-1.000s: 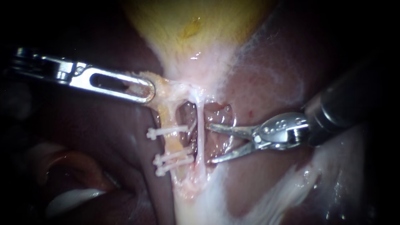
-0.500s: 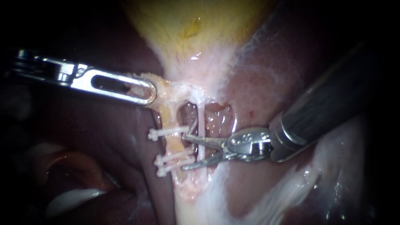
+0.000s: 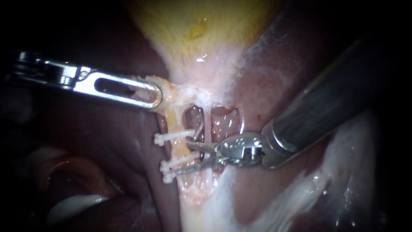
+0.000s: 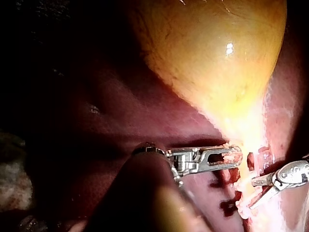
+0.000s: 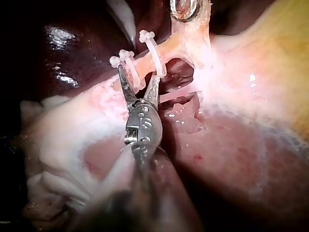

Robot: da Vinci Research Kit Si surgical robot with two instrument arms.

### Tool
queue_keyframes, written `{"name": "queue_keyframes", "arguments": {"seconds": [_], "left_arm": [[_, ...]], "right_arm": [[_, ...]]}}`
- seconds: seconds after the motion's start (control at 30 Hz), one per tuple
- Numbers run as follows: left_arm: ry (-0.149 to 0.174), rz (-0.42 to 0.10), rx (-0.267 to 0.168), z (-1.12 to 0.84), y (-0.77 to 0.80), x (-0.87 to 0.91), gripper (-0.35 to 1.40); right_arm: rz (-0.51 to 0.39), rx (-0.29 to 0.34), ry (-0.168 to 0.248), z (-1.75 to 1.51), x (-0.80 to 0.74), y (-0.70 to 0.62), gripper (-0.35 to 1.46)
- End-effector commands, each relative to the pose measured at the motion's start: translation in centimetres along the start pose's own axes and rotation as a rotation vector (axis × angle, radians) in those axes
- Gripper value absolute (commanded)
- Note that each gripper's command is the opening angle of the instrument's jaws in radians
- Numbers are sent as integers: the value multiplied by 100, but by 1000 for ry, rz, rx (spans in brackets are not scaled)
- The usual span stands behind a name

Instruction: Go to the cutting position left tube

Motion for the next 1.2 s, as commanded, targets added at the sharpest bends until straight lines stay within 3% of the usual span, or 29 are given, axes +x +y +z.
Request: {"name": "queue_keyframes", "arguments": {"seconds": [0.03, 0.17, 0.6, 1.2], "left_arm": [[0, 0, 0, 0, 0, 0, -35], [2, 0, 1, 1, 1, 0, -35], [4, 2, 3, 6, 1, 2, -35], [7, 2, 6, 10, 1, 2, -35]], "right_arm": [[11, 7, 14, 1, 2, 0, 144], [50, 42, 54, 5, 6, -1, 144], [122, 88, 109, 29, 19, 10, 143], [198, 123, 111, 44, 22, 19, 138]]}}
